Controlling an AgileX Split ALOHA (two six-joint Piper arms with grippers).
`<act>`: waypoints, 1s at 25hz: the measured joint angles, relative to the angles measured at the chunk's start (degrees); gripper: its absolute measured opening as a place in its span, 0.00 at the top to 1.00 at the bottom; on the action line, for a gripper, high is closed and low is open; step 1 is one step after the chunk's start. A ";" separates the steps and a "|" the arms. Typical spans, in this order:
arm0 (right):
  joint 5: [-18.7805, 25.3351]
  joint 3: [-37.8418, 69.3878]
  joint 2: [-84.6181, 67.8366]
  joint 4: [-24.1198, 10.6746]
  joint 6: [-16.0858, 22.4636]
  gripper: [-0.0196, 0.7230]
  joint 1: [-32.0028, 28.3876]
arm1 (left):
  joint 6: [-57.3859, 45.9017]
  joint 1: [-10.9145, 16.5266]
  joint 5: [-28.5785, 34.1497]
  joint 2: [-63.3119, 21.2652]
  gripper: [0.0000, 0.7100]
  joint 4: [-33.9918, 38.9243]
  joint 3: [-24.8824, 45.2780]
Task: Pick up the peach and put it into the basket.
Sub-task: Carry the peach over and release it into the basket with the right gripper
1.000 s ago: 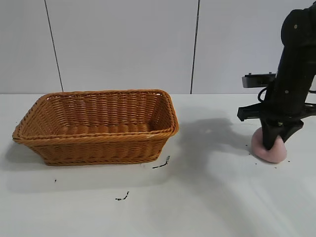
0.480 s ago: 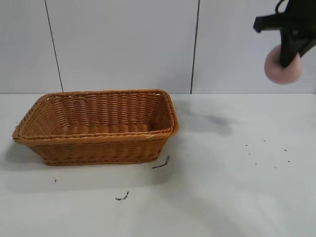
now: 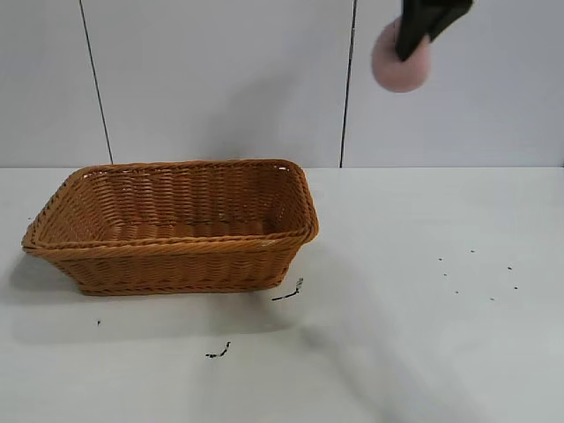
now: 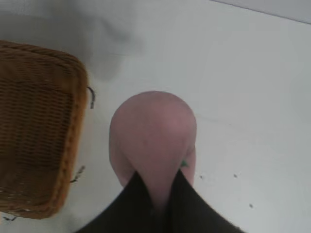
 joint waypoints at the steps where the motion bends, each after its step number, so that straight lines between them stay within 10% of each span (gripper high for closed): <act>1: -1.20 0.00 1.13 0.00 0.00 0.99 1.48 | 0.00 0.00 0.00 0.00 0.02 0.00 0.00; 7: -10.20 -0.06 8.90 0.07 0.00 0.99 5.03 | 0.00 0.00 0.00 0.00 0.02 0.00 0.00; 19: -14.81 -0.10 17.11 -0.11 0.00 0.88 5.08 | 0.00 0.00 0.00 0.00 0.02 0.00 0.00; 22: -14.76 -0.17 17.04 -0.17 0.00 0.31 5.08 | 0.00 0.00 0.00 0.00 0.02 0.00 0.00; 25: -14.13 -1.37 15.99 -0.24 -0.87 0.10 5.08 | 0.00 0.00 0.00 0.00 0.02 0.00 0.00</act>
